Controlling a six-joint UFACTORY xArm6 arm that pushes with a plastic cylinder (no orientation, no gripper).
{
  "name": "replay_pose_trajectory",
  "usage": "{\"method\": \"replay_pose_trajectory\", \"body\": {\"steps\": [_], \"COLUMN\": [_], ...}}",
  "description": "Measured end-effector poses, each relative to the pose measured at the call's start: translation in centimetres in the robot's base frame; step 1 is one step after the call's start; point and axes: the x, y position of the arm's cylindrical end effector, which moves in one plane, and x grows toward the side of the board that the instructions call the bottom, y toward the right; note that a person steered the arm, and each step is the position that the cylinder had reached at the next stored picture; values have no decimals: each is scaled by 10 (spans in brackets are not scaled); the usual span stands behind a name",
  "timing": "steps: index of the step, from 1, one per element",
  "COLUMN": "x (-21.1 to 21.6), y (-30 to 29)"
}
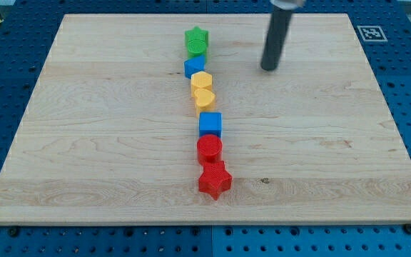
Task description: Push the green circle to the center left
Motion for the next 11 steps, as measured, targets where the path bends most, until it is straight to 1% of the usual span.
{"method": "replay_pose_trajectory", "body": {"steps": [1, 2, 3, 6, 7, 8, 10, 11], "x": [-31, -39, -61, -58, -41, -15, 33, 43], "y": [-61, -66, -87, -161, -183, -201, -208, -226]}}
